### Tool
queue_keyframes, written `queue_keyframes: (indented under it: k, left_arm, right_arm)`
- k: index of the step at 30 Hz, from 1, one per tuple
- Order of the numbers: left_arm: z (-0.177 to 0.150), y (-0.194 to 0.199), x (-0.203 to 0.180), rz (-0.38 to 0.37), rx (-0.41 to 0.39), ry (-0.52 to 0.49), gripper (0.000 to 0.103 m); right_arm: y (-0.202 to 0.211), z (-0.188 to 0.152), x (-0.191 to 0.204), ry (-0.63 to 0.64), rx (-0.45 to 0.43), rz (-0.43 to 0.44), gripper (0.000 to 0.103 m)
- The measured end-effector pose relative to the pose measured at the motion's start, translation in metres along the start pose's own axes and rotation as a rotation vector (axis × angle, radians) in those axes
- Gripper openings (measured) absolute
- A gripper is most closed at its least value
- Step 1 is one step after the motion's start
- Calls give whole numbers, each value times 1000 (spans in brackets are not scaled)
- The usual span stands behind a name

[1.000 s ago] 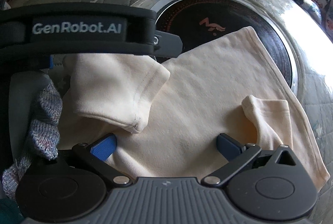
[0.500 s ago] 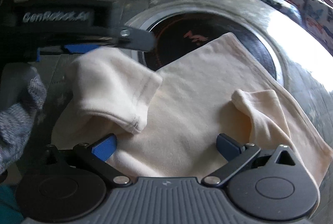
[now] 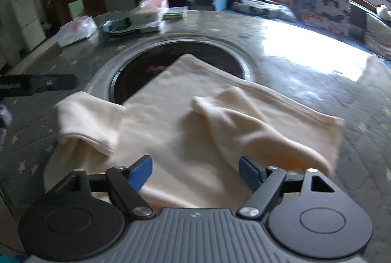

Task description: Fold clothes

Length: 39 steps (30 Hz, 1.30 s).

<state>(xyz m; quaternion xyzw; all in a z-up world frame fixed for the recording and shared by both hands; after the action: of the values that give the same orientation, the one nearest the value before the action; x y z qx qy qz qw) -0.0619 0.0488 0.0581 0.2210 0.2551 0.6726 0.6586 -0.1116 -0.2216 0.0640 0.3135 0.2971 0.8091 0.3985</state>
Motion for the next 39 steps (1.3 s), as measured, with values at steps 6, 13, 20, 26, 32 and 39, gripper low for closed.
queue_keyframes:
  k: [6,13,20,26,32,39]
  left_arm:
    - [-19,16,-22,-95,-26,-200,79]
    - [6,6,-11,-47,-44,-126,79]
    - [17,-17,-14,-3,-6,-145,73]
    - [15,-39,-18,-23,71,-161,49]
    - [14,-46,-21,-76,115,-192,51]
    - [3,-57,-35,-146,184,-286,33]
  right_arm:
    - [5,3,-18,-31,-35,-17,66]
    - [-1,29,-31,-43,-84,-13,65]
    - [-11,57,-49,-83,-123,-33,65]
    - [-37,65,-65,-121,-64,-22,45]
    - [-57,66,-73,-126,-28,1,39]
    - [-52,64,-69,-72,-22,-16,6]
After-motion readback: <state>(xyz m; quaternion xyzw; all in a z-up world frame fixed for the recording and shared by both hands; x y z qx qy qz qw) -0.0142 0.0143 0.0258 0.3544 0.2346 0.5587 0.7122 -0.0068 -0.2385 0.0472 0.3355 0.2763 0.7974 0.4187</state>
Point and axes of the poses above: each gripper's, at about its wrist camera, not at the fingertips, and y roughly against the way its jaws point, x to its left, z to its top, the point moved 2 cm from there along -y, roughly the way its jaws point, and after that the axes turned 15 degrees about z, right-handed, at the moved point
